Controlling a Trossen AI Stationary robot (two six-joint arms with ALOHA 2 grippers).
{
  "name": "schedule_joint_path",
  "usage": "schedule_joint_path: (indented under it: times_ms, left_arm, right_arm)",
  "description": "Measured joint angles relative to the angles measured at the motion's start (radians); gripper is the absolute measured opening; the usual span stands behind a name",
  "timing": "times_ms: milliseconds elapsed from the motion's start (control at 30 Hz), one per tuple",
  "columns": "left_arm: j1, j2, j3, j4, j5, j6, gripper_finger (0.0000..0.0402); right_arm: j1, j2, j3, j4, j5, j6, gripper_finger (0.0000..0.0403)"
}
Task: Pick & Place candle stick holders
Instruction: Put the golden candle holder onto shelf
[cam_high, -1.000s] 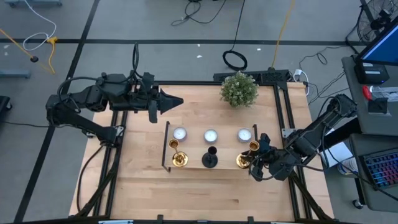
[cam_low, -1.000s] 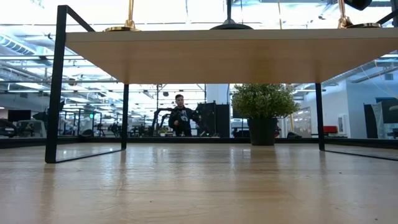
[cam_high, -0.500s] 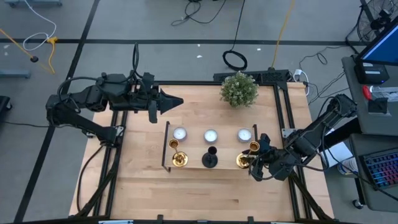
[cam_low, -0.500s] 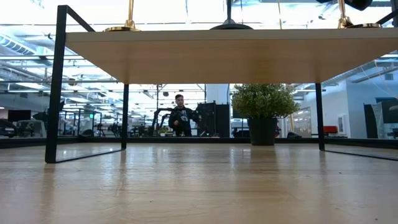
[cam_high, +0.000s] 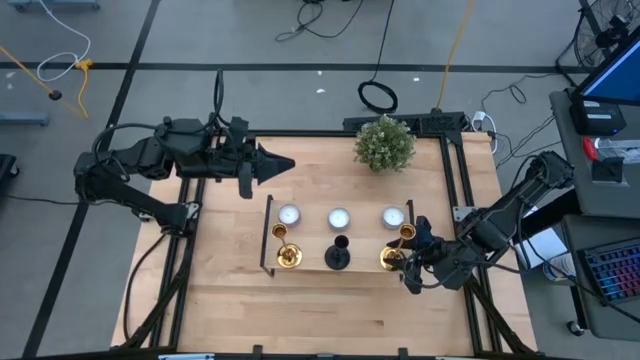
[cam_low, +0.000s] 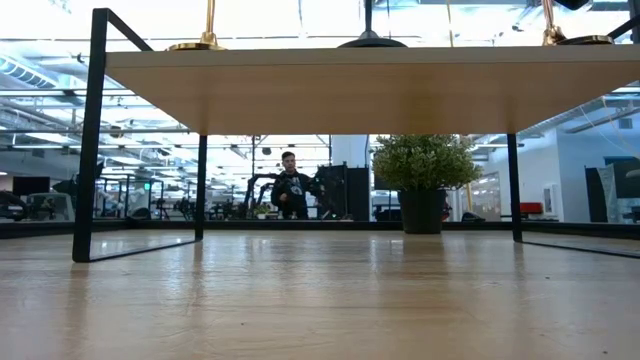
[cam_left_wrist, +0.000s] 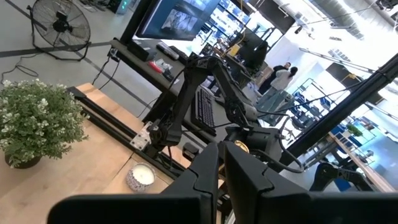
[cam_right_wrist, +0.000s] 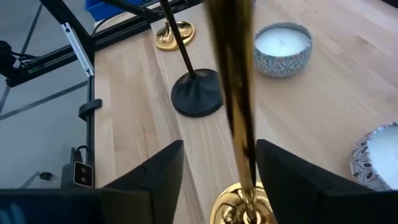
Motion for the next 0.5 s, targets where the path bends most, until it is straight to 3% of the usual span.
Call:
schedule_joint_path:
  times_ms: [500]
  left_arm:
    - [0.000, 0.000, 0.000, 0.000, 0.001, 0.000, 0.0031]
  right_arm:
    - [0.000, -0.011, 0.000, -0.031, -0.001, -0.001, 0.0203]
